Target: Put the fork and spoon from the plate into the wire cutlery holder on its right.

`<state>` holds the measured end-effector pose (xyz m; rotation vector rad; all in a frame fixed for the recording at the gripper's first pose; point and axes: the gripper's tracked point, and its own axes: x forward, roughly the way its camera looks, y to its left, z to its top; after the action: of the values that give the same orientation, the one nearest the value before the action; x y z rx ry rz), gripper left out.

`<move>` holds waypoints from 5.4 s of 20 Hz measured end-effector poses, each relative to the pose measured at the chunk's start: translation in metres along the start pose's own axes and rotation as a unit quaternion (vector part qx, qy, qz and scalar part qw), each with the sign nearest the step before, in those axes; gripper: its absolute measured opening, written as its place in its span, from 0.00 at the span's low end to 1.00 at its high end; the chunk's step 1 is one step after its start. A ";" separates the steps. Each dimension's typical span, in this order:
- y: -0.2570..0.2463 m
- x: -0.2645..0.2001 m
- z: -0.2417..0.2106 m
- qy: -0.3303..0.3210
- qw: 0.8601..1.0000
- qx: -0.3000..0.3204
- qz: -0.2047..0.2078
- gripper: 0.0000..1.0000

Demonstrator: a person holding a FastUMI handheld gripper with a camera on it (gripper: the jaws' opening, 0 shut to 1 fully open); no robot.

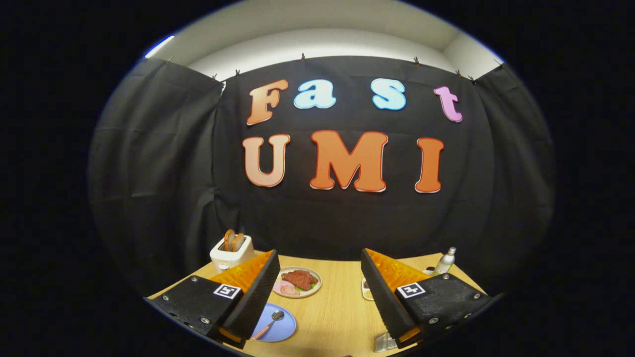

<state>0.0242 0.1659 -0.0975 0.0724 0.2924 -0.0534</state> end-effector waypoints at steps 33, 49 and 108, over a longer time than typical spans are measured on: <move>0.123 0.041 -0.316 0.421 0.907 -0.006 0.001 0.37; 0.108 0.050 -0.273 0.367 0.930 0.025 0.010 0.06; -0.186 -0.039 -0.205 0.502 0.862 0.069 0.021 0.15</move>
<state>-0.0836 -0.0018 -0.2941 0.2510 1.3404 0.0117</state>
